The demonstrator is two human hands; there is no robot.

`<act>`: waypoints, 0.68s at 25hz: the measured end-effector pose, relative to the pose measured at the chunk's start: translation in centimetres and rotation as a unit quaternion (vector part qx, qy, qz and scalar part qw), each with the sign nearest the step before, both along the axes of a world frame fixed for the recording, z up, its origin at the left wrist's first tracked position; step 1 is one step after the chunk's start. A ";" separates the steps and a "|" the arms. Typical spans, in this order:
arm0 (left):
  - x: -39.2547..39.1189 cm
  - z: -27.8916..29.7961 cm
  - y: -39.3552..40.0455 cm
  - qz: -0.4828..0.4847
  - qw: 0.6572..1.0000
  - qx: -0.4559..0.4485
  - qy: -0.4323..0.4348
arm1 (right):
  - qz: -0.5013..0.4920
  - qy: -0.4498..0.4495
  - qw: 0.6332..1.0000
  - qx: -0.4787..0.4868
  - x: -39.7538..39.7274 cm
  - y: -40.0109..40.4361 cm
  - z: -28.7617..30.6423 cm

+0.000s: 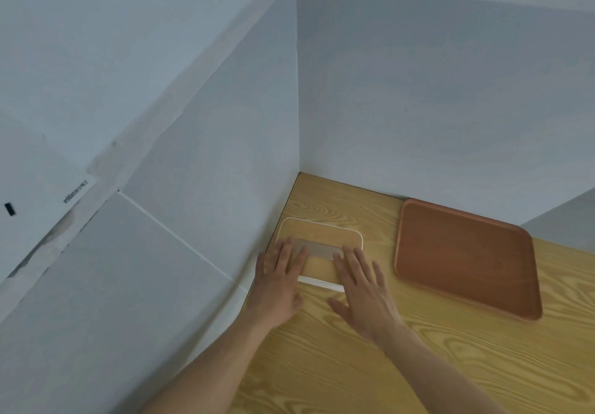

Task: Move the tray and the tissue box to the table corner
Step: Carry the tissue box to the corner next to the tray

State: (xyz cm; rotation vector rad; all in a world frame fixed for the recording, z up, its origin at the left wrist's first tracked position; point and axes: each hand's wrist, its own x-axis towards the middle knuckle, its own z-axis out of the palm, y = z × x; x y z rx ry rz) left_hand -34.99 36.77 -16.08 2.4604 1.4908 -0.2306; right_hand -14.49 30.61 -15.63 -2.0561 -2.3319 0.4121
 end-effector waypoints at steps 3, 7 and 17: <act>-1.0 -0.8 -3.1 0.000 1.000 0.020 -0.014 | 0.010 0.000 1.000 0.014 -0.4 -3.0 -0.5; -1.6 -0.6 -4.5 0.001 0.999 0.033 -0.014 | -0.003 0.002 1.000 -0.005 -1.2 -4.1 -0.5; 0.8 1.1 0.0 0.020 0.998 0.034 0.043 | -0.026 0.004 0.998 -0.057 -0.7 0.1 0.2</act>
